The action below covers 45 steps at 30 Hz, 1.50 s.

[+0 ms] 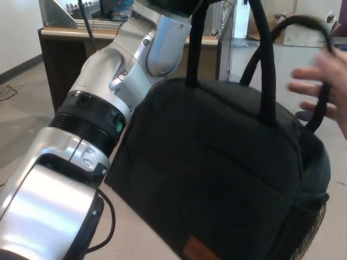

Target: A person hands over a black lunchbag to the robot and the robot uses its left hand to grab the strips of the lunchbag, the gives it back to the person.

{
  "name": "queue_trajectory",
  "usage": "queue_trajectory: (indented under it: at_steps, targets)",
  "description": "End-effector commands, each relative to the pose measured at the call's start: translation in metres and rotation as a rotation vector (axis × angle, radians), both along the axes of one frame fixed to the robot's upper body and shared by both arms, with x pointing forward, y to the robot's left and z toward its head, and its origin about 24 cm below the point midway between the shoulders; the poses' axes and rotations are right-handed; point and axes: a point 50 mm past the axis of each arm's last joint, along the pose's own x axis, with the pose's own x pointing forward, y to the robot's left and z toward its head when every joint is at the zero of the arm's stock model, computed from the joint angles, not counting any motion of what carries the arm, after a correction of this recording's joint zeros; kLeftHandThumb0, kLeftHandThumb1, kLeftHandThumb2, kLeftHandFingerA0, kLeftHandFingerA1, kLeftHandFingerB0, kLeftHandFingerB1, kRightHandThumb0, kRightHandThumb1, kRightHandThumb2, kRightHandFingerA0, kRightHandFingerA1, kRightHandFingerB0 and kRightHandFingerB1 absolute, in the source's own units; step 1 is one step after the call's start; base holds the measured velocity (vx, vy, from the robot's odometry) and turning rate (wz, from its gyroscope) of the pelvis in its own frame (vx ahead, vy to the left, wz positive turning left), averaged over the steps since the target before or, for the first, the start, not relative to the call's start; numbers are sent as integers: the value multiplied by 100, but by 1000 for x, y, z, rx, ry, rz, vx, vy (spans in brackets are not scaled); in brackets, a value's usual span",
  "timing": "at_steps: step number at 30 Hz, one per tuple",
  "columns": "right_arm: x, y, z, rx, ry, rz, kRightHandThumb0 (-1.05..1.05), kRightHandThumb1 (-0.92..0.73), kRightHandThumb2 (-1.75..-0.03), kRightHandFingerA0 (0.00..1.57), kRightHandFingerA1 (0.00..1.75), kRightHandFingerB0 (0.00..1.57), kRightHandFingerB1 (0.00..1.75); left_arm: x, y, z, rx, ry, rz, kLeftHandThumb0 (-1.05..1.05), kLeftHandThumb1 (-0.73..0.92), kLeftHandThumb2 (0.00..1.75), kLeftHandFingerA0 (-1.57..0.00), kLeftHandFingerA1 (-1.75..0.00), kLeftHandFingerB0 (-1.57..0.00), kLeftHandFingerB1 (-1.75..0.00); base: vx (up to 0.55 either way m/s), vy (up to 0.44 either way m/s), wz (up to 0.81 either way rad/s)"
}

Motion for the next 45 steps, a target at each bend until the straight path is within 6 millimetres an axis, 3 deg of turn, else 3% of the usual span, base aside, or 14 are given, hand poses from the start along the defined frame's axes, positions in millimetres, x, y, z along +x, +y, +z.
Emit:
queue_trajectory:
  at_steps: [1,9,10,11,20,21,22,23,24,25,29,41,42,45]
  targets:
    - [0,-5,1,-29,5,-2,-68,-73,-63,54,44,53,42,-1,7,3,-8,-20,20,-22,59,55,-84,-175,-65,-171,0,0,0]
    - [0,-5,1,-25,5,5,-66,-75,-63,54,44,57,43,1,10,-3,-13,-13,36,-24,55,56,-87,-175,-70,-165,0,0,0]
    - [0,-5,1,-27,3,8,-67,-63,-102,50,59,47,54,1,10,-4,-16,-12,36,-24,55,56,-88,-175,-72,-164,0,0,0]
    - [0,-5,2,-29,3,8,-66,-74,-64,55,44,56,42,1,10,-5,-17,-15,38,-25,55,56,-89,-175,-72,-164,0,0,0]
    - [1,-5,3,-28,-5,9,-70,-73,-65,58,46,58,44,5,15,-11,14,7,43,-25,58,56,-82,-175,-64,-169,0,0,0]
    - [1,-5,3,-21,-6,5,-70,-73,-65,58,46,58,44,7,17,-13,47,71,49,-42,53,58,-64,-149,-59,-113,0,0,0]
    - [1,-5,3,-21,-5,6,-68,-75,-63,56,44,60,44,9,18,-14,89,118,57,-75,47,82,-9,-45,-17,-41,0,0,0]
    - [1,-5,2,-21,-4,8,-68,-75,-63,56,44,60,44,11,19,-15,138,168,65,-75,47,82,-9,-45,-17,-41,0,0,0]
    - [1,-5,2,-23,-1,8,-70,-75,-64,55,44,59,44,12,19,-16,168,233,77,-89,52,92,0,0,0,-3,0,0,0]
    - [1,-5,3,-25,-4,9,-69,-75,-63,55,44,60,44,13,19,-18,178,276,75,-97,63,61,0,0,0,0,0,0,0]
    - [3,-5,4,-25,-8,11,-69,-75,-63,55,43,59,44,6,20,-15,253,272,91,-98,67,59,0,0,0,0,0,0,0]
    - [1,-4,2,-20,-4,6,-73,-73,-65,57,45,59,44,-5,28,-21,311,337,76,-99,66,59,0,0,0,0,0,0,0]
    - [0,-4,2,-19,-4,7,-70,-75,-63,56,44,61,45,-5,30,-22,308,332,86,-96,49,86,0,0,0,0,0,0,0]
    - [-1,-5,1,-19,-10,0,-72,-74,-63,59,45,64,46,-4,56,-45,259,369,98,-94,50,86,0,0,0,0,0,0,0]
